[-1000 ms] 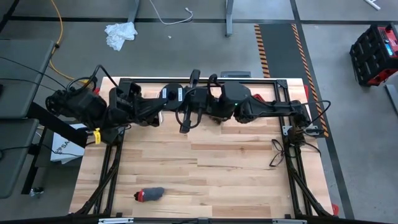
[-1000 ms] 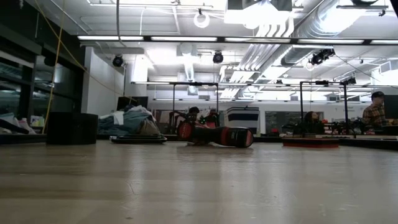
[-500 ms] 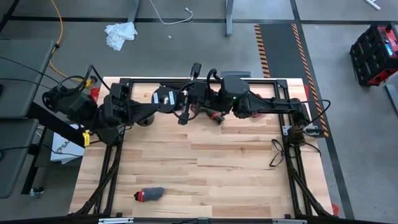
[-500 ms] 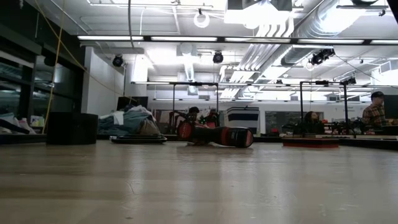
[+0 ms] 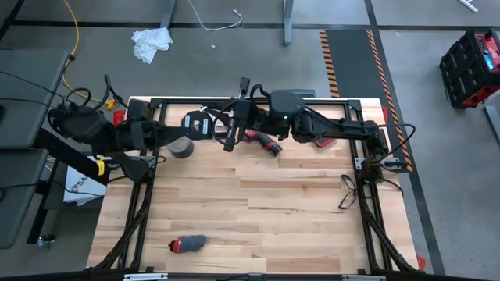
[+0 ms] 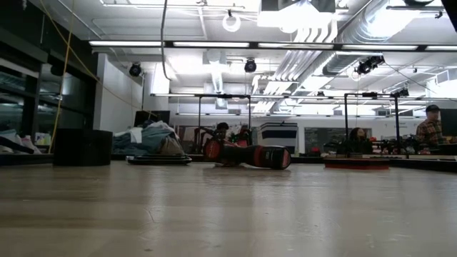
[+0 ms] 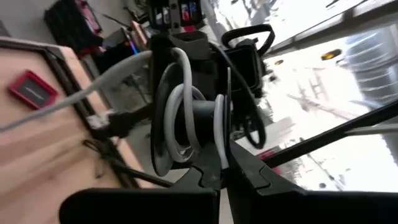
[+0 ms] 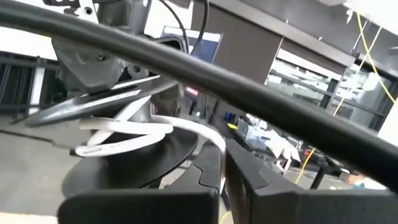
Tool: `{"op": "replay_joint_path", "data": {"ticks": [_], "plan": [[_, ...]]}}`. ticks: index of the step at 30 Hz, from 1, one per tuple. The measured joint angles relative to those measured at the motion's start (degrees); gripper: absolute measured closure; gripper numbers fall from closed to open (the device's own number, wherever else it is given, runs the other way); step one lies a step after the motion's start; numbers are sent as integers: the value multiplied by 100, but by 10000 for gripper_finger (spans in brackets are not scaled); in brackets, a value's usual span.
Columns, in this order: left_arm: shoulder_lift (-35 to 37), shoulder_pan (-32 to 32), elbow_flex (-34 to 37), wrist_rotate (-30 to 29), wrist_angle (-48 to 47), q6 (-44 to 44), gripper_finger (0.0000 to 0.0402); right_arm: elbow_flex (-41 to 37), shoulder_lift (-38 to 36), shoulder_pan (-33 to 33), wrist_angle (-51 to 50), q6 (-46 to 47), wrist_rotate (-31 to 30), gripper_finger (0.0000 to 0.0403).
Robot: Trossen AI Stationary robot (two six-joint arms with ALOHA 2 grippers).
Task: Coil cords
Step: Coil the white cable wire into the black spool
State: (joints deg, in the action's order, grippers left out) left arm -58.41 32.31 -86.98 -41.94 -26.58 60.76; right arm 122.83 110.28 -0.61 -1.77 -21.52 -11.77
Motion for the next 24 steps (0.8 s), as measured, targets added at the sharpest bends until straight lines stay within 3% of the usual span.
{"op": "replay_joint_path", "data": {"ticks": [9, 24], "plan": [[191, -3, 4, -361, -796, -799, 401, 0, 0, 162, -449, -105, 46, 403], [-101, -162, 4, -1430, -1379, -3174, 401, 0, -5, 401, -686, -101, 3, 403]]}}
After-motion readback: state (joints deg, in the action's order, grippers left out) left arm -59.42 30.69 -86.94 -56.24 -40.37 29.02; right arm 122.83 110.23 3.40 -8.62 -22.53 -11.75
